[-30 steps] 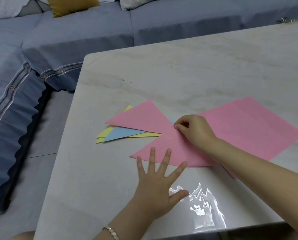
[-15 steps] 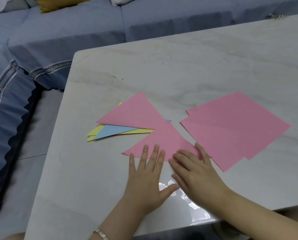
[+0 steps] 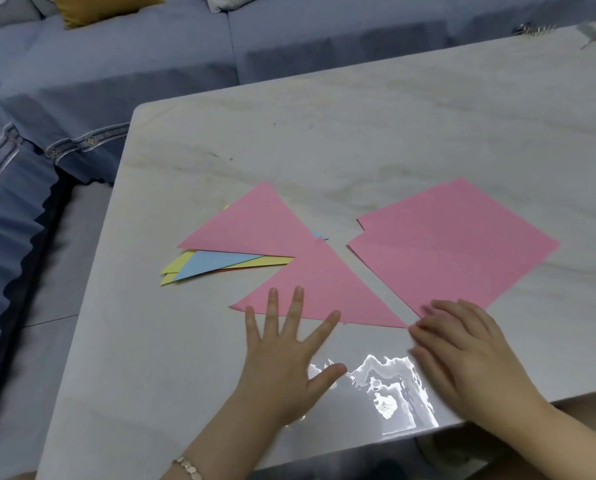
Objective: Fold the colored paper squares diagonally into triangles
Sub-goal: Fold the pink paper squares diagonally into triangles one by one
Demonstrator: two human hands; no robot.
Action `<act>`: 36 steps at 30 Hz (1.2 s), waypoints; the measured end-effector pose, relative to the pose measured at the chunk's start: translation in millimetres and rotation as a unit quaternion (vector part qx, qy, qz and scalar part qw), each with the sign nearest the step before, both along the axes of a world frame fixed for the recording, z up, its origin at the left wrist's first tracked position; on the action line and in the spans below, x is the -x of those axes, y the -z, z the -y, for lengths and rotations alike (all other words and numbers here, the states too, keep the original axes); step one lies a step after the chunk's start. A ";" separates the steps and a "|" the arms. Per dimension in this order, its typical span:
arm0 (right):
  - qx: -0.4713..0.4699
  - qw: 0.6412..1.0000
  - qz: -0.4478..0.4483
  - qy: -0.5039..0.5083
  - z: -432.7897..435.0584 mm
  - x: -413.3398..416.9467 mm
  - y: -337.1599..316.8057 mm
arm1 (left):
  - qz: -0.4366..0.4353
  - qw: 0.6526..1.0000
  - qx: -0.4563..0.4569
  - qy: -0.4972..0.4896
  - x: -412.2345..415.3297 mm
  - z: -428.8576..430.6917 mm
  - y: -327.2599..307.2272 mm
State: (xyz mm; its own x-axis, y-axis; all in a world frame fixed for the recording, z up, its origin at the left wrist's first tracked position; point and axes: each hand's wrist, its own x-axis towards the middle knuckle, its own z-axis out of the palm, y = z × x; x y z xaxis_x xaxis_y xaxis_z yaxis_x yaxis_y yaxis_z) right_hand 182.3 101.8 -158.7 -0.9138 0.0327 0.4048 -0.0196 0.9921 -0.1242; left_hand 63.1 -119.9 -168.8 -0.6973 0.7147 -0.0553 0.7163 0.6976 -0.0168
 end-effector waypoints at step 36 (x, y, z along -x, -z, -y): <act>0.128 0.991 0.024 0.017 55.9 38.7 3.9 | 0.170 0.951 -0.082 -0.246 70.9 -0.1 -55.3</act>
State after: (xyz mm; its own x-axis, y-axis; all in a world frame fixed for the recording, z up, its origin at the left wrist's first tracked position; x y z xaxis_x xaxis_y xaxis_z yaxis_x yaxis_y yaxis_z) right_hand 143.6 45.9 -162.5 -0.9288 0.1592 0.3347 0.0250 0.9279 -0.3719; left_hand -7.8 -119.8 -113.5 -0.9113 0.3244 -0.2538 0.2466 0.9232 0.2947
